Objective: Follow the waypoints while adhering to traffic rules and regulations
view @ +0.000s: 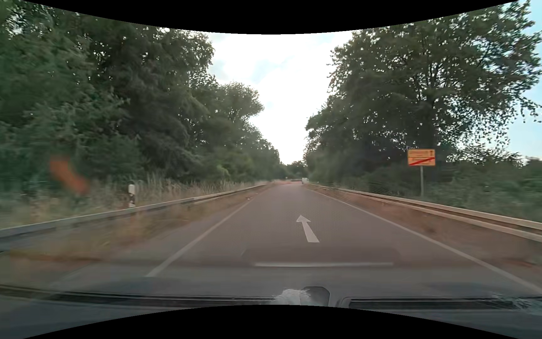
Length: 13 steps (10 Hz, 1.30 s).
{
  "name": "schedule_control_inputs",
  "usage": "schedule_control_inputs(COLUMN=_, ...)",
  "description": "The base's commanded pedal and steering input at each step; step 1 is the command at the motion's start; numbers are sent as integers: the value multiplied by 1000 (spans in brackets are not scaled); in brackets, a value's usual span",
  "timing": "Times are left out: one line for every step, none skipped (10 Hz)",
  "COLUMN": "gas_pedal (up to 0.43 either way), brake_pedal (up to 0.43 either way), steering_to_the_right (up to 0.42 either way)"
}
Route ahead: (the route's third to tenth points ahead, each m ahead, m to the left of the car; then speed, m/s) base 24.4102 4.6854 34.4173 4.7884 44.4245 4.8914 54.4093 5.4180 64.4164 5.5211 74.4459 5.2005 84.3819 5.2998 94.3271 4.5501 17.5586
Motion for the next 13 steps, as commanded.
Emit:
schedule_control_inputs(gas_pedal=150, brake_pedal=0, steering_to_the_right=-8)
schedule_control_inputs(gas_pedal=150, brake_pedal=0, steering_to_the_right=-8)
schedule_control_inputs(gas_pedal=150, brake_pedal=0, steering_to_the_right=-8)
schedule_control_inputs(gas_pedal=150, brake_pedal=0, steering_to_the_right=-7)
schedule_control_inputs(gas_pedal=150, brake_pedal=0, steering_to_the_right=-5)
schedule_control_inputs(gas_pedal=150, brake_pedal=0, steering_to_the_right=-5)
schedule_control_inputs(gas_pedal=157, brake_pedal=0, steering_to_the_right=-4)
schedule_control_inputs(gas_pedal=177, brake_pedal=0, steering_to_the_right=-3)
schedule_control_inputs(gas_pedal=189, brake_pedal=0, steering_to_the_right=-2)
schedule_control_inputs(gas_pedal=197, brake_pedal=0, steering_to_the_right=-2)
schedule_control_inputs(gas_pedal=197, brake_pedal=0, steering_to_the_right=-2)
schedule_control_inputs(gas_pedal=197, brake_pedal=0, steering_to_the_right=-3)
schedule_control_inputs(gas_pedal=197, brake_pedal=0, steering_to_the_right=-4)
